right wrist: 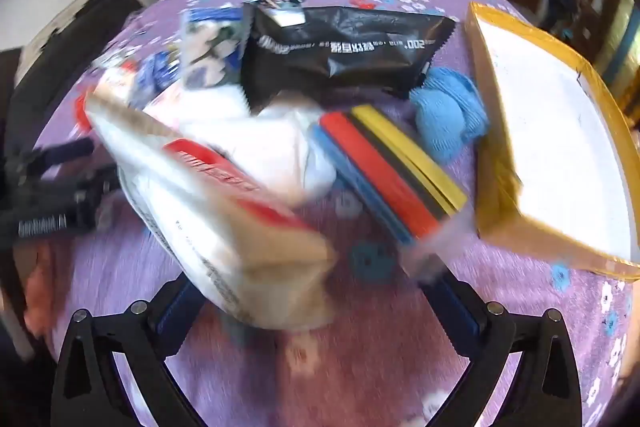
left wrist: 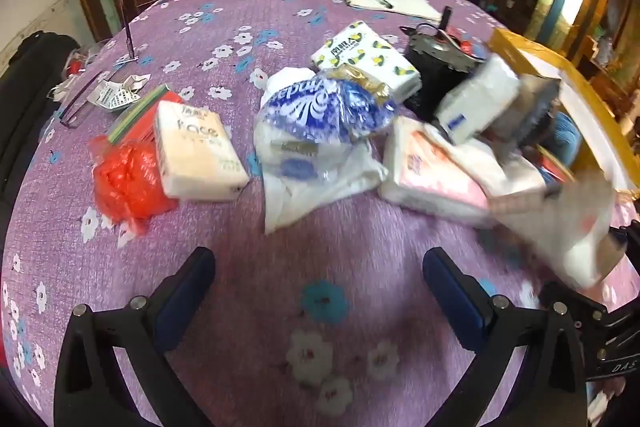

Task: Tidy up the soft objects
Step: 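Grasp the red plastic bag with the left tool while the right tool grasps the white-red pouch, then lift both held items and carry them toward the yellow-rimmed box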

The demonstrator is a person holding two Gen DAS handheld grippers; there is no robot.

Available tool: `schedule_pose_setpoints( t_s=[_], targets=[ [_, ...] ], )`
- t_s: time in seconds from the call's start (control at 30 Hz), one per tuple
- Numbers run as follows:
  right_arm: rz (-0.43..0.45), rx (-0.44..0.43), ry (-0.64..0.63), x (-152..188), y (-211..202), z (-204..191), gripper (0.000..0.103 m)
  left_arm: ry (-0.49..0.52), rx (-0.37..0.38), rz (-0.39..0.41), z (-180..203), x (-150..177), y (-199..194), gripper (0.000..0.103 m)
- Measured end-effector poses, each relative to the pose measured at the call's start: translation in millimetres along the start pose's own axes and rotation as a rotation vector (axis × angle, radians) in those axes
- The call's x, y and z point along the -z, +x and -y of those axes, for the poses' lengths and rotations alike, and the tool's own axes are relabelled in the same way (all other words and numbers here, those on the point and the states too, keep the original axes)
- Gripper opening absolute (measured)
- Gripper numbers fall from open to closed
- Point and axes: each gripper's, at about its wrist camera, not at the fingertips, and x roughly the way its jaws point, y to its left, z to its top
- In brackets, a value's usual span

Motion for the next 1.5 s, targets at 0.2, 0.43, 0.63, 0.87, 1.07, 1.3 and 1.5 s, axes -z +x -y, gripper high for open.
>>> schedule_pose_setpoints(
  t_s=[0.2, 0.43, 0.63, 0.87, 1.07, 1.3, 1.5],
  targets=[
    [0.028, -0.066, -0.025, 26.0, -12.1, 14.7, 0.096, 0.012, 0.04, 0.011, -10.1, 10.7, -12.5, 0.103],
    [0.054, -0.072, -0.108, 42.1, -17.0, 9.9, 0.096, 0.004, 0.085, 0.032, -25.6, 23.6, -22.3, 0.103],
    [0.064, -0.107, -0.261, 43.3, -30.1, 11.2, 0.035, -0.013, 0.087, 0.044, -35.7, 24.0, -27.0, 0.103],
    [0.13, -0.223, -0.619, -3.3, -51.1, -22.5, 0.084, -0.068, 0.089, 0.039, -49.8, 24.8, -27.8, 0.103],
    [0.033, -0.221, -0.758, -31.4, -11.7, -43.9, 0.077, -0.055, 0.067, 0.057, -54.8, 30.2, -40.1, 0.103],
    [0.035, -0.301, -0.653, -14.0, -12.1, -48.7, 0.043, -0.129, 0.063, 0.07, -79.5, 21.6, -45.2, 0.103],
    [0.214, -0.336, -0.424, 7.0, -46.2, -29.4, 0.043, -0.257, -0.03, 0.066, -111.7, -7.5, -32.7, 0.102]
  ],
)
